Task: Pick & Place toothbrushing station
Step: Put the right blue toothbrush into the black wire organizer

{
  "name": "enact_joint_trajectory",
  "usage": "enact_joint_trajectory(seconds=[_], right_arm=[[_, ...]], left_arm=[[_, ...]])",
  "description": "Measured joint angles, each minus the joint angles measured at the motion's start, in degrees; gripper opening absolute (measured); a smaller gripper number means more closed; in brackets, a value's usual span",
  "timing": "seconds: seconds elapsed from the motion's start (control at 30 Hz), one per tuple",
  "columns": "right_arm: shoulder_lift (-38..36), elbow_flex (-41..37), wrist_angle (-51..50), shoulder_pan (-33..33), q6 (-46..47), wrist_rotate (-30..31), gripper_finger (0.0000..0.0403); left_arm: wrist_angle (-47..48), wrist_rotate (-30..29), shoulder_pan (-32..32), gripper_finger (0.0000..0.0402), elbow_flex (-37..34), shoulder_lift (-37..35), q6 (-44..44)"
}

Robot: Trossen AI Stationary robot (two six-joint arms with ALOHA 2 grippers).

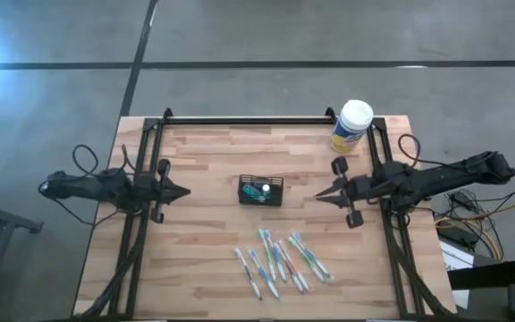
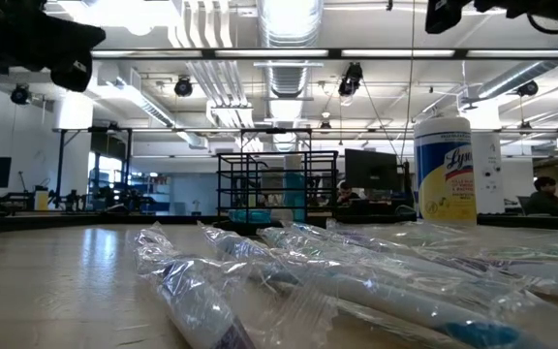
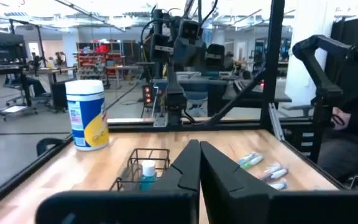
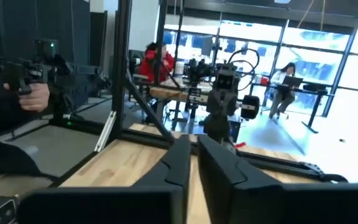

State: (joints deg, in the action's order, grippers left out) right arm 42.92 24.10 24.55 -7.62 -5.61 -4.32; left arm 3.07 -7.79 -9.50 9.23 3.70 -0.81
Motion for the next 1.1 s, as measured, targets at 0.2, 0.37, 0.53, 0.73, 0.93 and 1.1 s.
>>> enact_joint_trajectory(seconds=[0.2,0.37,0.53,0.73,0.93,1.1], right_arm=[[-7.7,-2.7,-4.3,0.0,1.3,4.0,0.0009],[-13.8,-7.5,-3.3,0.0,2.7,4.4,0.0008],[-19.3,-12.4,-1.6,0.0,5.2,4.2,0.0008],[-24.0,-17.5,1.0,0.0,9.0,3.0,0.0027],[-26.1,-20.2,1.6,0.0,10.4,2.4,0.0078],[-25.3,-21.6,1.4,0.0,11.7,-0.6,0.0096]], left_arm=[[0.6,-3.8,0.0,0.0004,1.2,-0.7,-2.8],[1.5,-5.3,0.0,0.0003,1.0,-1.5,-3.5],[1.4,-5.7,0.0,0.0003,1.2,-3.1,-3.7],[1.8,-4.7,0.0,0.0003,1.2,-3.7,-5.6],[2.0,-2.9,-0.1,0.0003,1.0,-3.7,-1.9],[3.3,-2.8,-0.1,0.0011,1.0,-3.6,-0.6]])
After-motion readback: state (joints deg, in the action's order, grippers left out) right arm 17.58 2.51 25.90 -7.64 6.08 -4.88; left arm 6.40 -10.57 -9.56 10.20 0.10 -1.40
